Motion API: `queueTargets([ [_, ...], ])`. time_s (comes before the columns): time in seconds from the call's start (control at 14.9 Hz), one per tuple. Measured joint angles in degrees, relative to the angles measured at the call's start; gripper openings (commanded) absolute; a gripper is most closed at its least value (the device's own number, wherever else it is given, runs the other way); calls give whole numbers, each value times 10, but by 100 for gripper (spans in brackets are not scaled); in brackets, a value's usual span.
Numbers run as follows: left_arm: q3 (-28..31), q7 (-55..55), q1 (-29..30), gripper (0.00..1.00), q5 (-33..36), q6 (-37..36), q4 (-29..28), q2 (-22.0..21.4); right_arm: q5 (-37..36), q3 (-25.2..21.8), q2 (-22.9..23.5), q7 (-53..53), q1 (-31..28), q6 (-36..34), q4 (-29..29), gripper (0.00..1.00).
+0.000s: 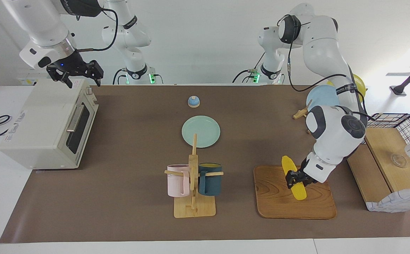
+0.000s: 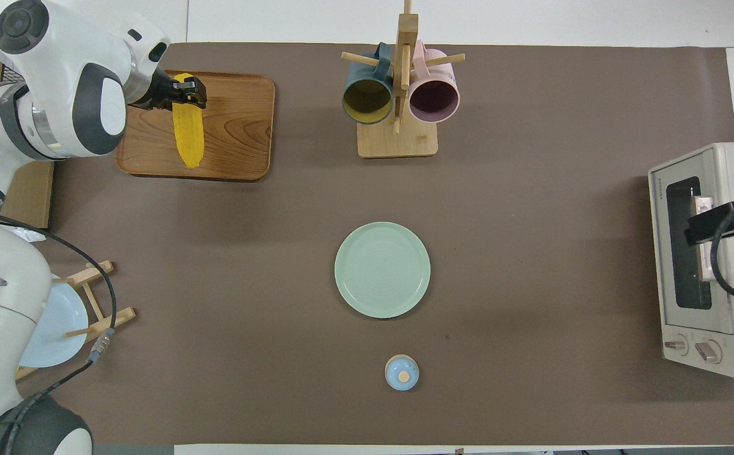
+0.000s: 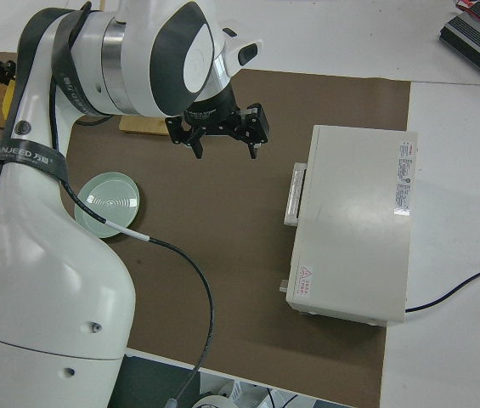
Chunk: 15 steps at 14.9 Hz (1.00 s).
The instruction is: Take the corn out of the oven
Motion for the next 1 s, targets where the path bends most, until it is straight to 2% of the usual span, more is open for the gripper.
queueTargets([
  [0.33, 0, 42, 11, 0, 0, 35, 13, 41, 0, 1, 1, 0, 0, 0, 6, 100],
  [0.4, 0, 50, 12, 55, 0, 36, 13, 42, 0, 1, 2, 0, 0, 0, 9, 100],
  [0.47, 0, 54, 13, 100, 0, 36, 14, 42, 0, 3, 2, 0, 0, 0, 11, 100],
  [0.8, 0, 63, 15, 100, 0, 25, 22, 35, 0, 19, 4, 0, 1, 0, 14, 100],
  [1.0, 3, 63, 24, 100, 0, -36, 22, -10, 0, 27, 4, 0, 2, 0, 15, 100],
])
